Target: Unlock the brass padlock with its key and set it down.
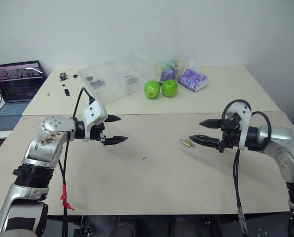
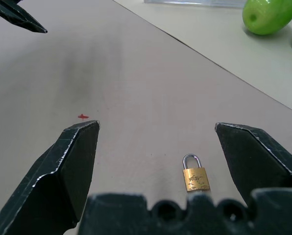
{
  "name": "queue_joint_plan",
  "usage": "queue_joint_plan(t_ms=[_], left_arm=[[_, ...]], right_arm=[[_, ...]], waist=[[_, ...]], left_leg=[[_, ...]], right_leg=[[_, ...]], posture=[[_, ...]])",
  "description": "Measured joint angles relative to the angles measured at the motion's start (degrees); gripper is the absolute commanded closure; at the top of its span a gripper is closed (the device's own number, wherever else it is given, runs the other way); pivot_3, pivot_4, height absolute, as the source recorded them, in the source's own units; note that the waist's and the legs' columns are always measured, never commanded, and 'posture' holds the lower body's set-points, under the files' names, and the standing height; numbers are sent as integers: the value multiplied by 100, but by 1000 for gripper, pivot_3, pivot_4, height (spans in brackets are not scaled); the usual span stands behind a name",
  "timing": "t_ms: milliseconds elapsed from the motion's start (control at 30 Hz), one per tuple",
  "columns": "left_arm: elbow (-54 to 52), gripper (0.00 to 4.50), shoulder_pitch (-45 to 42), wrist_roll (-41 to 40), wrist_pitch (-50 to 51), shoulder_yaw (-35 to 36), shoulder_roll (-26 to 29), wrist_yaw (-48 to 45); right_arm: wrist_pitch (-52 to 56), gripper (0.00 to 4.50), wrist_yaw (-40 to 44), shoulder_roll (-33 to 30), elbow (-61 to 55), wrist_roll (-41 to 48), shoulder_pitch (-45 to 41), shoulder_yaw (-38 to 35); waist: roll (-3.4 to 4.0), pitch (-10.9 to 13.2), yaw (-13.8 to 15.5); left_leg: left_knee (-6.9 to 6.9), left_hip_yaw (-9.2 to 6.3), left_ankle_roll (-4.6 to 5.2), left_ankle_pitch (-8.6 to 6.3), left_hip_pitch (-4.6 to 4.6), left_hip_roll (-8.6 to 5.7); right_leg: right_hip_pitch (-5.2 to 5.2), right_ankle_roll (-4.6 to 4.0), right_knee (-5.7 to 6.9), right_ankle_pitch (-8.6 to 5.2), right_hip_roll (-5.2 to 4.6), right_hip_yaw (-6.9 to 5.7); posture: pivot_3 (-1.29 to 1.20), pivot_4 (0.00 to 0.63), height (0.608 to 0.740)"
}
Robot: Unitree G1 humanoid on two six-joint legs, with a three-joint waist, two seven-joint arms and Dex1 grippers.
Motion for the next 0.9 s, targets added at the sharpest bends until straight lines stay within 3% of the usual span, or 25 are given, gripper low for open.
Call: queue_joint_plan(t_ms=[233, 533, 900], left_arm=[[201, 0, -282, -167, 23, 73, -327, 212], [-6, 0, 14, -182, 29, -175, -179, -97], [-234, 0, 152, -209, 176, -171, -106, 12]], right_arm=[[-19, 39, -109, -24, 18, -30, 360, -63], [-857, 39, -649, 1041, 539, -876, -96, 854], [-2587, 39, -499, 1492, 2695, -2004, -530, 1462]], waist=[[12, -8, 75], [20, -11, -28], [19, -12, -20]], left_leg=[[-23, 2, -1, 1, 14, 42], [-36, 42, -3, 1, 32, 102], [-39, 74, -10, 5, 32, 94]], right_leg=[[8, -5, -21, 3, 20, -11], [-7, -39, -11, 23, 101, 27], [-35, -42, 7, 25, 102, 68]], posture=[[0, 150, 740], [0, 150, 740], [0, 150, 740]])
